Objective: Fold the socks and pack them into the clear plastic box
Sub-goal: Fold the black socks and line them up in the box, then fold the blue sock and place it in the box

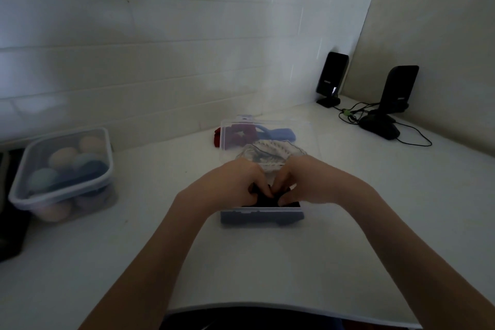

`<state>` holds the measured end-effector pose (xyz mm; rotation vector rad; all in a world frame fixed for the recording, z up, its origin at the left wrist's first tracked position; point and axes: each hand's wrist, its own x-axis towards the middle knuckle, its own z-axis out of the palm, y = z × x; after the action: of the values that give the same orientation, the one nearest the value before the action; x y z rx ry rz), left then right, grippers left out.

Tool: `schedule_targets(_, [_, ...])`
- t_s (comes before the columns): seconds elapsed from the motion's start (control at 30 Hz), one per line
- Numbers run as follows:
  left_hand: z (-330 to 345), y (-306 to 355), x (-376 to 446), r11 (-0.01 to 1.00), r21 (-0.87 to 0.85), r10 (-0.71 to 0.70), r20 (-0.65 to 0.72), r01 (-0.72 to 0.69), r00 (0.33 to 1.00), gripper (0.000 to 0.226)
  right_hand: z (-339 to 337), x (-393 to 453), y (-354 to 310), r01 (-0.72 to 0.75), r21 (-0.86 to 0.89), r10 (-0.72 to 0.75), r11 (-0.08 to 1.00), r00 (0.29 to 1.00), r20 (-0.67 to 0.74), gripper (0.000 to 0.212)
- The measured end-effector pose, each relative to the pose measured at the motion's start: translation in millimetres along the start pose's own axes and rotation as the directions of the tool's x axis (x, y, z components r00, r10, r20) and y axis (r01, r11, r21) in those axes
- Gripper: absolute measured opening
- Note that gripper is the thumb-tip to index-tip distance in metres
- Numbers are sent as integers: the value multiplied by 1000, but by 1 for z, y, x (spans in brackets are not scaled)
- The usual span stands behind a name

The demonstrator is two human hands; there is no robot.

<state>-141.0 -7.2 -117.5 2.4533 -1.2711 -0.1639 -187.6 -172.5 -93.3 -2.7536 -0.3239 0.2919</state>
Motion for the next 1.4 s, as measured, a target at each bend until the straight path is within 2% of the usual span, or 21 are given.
schedule_targets(0.07, [0,0,-1,1000,-13,1,-6,-1,1000,43,-5,-4,5,1,92,-9,996,996,85,37])
schedule_targets(0.13, [1,-1,-1,999,-30,16,-4,-16,1000,43,-4,-7,7,1,160,-12,987,997,73,41])
schedule_targets(0.23, [2,-2,0,999,-35,36,9,-36,999,43,7,-7,5,9,31,-6,999,996,-93,29])
schedule_targets(0.3, [3,-4,1,998,-32,50,7,-49,999,43,11,-6,1,-9,-36,4,999,991,-136,24])
schedule_targets(0.43, [3,-5,1,997,-29,68,22,-67,997,42,11,-3,0,-50,-28,47,998,996,-81,17])
schedule_targets(0.6, [4,-2,5,997,25,67,64,-68,996,40,11,6,3,-21,-25,20,999,998,-56,14])
schedule_targets(0.67, [4,-2,3,998,-24,65,37,-64,997,37,11,6,6,-8,-2,8,1000,999,-43,13])
schedule_targets(0.77, [-4,-1,-4,972,-235,-16,-127,-15,992,25,5,2,12,-35,162,51,986,994,-94,18])
schedule_targets(0.83, [-10,-2,-7,912,-409,-112,-272,-10,956,30,-2,-5,17,-29,383,99,923,982,-163,20])
schedule_targets(0.9, [-14,-5,-7,875,-483,-184,-393,-32,901,37,-10,-13,21,40,508,112,861,958,-265,21])
schedule_targets(1.03, [-17,-3,-6,866,-488,-209,-558,-114,803,39,-30,-24,33,192,604,140,773,878,-458,16])
schedule_targets(1.17, [-19,-7,-5,862,-488,-267,-668,-138,694,34,-46,-18,62,291,669,280,684,742,-609,17])
schedule_targets(1.27, [-19,-13,-4,859,-501,-341,-709,-102,617,31,-48,3,98,234,628,379,742,626,-682,21])
schedule_targets(1.33, [-17,-16,-2,869,-492,-376,-717,-44,587,31,-44,25,119,132,577,386,806,622,-681,27])
schedule_targets(1.4, [-14,-18,1,879,-477,-392,-723,-1,569,31,-36,45,131,92,520,342,849,654,-675,30])
